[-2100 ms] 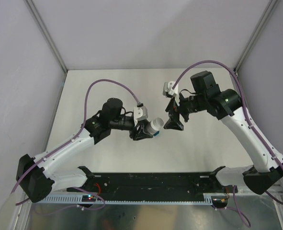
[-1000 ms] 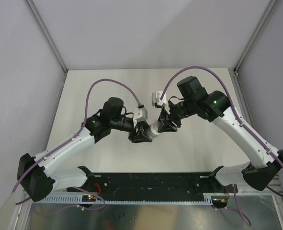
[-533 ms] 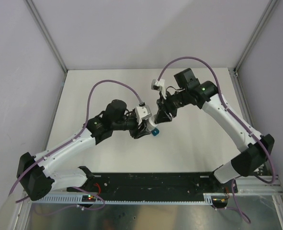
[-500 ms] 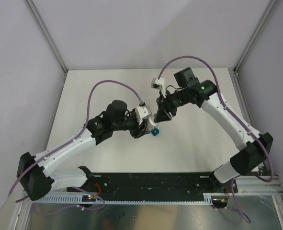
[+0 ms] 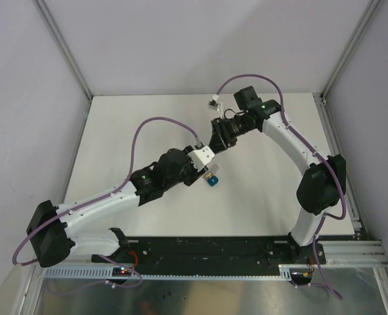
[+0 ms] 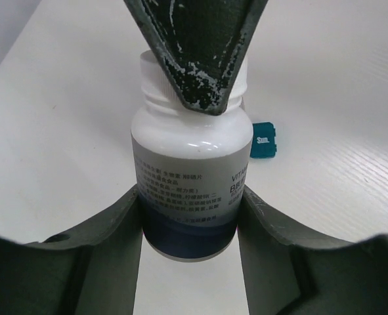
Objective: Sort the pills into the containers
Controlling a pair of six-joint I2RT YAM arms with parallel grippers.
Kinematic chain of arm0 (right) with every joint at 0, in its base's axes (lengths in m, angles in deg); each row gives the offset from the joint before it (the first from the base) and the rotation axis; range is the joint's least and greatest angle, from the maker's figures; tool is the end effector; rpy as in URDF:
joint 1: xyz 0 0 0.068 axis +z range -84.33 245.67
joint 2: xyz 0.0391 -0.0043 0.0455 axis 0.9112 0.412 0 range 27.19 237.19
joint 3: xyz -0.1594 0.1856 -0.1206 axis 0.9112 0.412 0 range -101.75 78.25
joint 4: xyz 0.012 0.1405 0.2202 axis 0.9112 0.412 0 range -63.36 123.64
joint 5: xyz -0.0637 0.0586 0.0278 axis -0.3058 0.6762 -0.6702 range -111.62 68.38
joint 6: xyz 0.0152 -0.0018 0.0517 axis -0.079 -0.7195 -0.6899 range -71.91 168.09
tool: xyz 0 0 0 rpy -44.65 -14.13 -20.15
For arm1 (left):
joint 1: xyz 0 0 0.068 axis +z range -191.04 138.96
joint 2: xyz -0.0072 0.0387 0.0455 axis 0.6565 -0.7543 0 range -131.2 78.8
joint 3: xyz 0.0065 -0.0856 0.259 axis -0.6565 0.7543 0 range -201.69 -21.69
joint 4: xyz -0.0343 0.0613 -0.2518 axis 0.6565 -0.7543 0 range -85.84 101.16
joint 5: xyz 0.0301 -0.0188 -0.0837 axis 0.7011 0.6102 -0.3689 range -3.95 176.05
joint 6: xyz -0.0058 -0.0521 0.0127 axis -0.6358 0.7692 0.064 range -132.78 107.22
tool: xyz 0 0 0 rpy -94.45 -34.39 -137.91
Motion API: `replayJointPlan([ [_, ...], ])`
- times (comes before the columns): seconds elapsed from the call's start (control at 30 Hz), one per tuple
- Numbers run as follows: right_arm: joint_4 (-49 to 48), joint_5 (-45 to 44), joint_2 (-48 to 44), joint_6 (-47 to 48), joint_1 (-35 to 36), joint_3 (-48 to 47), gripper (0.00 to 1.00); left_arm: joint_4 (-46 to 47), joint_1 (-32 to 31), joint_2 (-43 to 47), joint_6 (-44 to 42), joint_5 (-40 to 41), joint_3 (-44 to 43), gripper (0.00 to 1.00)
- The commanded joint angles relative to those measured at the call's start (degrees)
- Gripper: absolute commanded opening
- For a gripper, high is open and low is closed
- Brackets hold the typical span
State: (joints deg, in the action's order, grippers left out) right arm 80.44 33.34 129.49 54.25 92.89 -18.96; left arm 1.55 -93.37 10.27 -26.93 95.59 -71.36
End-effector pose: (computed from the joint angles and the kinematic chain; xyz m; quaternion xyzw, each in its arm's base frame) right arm 0.3196 0.1972 0.3286 -0.3640 0.7831 0.4806 0.1527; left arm 0.1698 -0.2105 0.2848 0.4339 0.7395 -0.0992 0.5051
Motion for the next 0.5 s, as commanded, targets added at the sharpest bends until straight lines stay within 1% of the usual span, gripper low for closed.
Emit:
replayJointPlan([
  [0.0, 0.32, 2.52, -0.28, -3.19, 0.4, -2.34, 0.46, 12.38, -1.06, 0.11, -2.77, 7.26, -1.26, 0.0],
  [0.07, 0.42, 2.15, -1.43, -2.53, -0.08, -2.23, 0.59, 12.41, -1.03, 0.01, -3.09, 6.96, -1.18, 0.0],
  [0.17, 0.84, 2.04, -4.08, -0.86, -1.17, -2.07, 0.72, 12.42, -1.03, 0.1, -3.61, 6.32, -1.18, 0.0],
  [0.3, 1.03, 1.12, -8.18, 1.34, -2.7, -1.12, 0.81, 12.35, -0.82, 0.57, -4.31, 4.72, -1.33, 0.0],
  [0.4, 1.24, 0.4, -11.34, 3.21, -3.73, -0.06, 0.85, 11.86, -0.19, 1.28, -4.28, 2.1, -1.5, 0.0],
  [0.47, 2.01, -0.73, -13.38, 5.11, -4.08, 0.32, 0.86, 10.74, 0.93, 1.89, -3.6, -1.09, -1.75, 0.0],
])
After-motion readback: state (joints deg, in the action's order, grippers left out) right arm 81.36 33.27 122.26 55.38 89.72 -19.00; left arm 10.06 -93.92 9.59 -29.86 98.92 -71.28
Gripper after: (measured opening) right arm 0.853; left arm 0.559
